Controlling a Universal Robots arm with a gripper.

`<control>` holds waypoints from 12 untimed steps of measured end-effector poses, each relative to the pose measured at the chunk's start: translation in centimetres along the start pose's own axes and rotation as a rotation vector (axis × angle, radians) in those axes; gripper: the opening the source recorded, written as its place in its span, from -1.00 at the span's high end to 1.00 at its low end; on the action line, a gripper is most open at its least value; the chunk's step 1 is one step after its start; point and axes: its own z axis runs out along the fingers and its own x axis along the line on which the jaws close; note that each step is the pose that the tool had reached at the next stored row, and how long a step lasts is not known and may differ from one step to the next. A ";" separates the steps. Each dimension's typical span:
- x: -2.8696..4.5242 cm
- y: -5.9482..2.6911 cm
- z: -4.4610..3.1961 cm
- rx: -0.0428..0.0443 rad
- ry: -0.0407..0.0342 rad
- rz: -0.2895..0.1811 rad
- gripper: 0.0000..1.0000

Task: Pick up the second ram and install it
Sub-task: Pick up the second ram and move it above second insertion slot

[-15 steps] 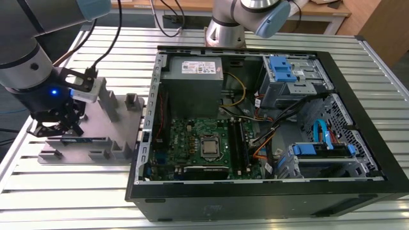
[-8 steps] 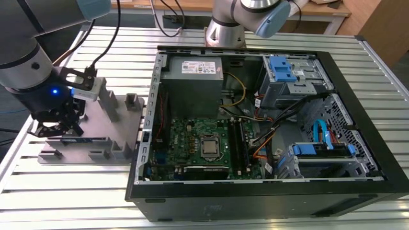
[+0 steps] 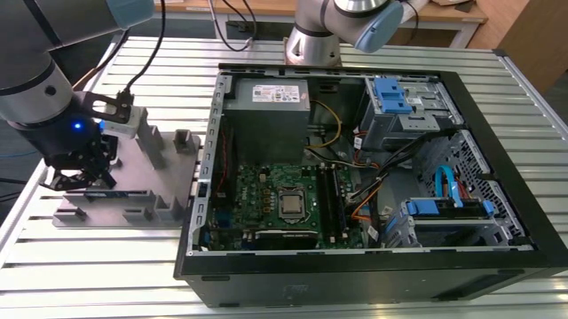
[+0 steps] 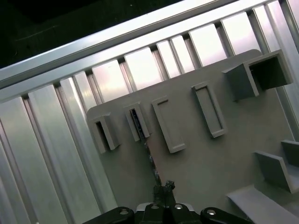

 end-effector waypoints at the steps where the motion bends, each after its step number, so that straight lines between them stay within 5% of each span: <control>1: 0.00 0.00 0.00 -0.0001 0.0000 -0.006 0.80; 12: 0.00 0.00 0.00 -0.0006 -0.0005 -0.057 0.80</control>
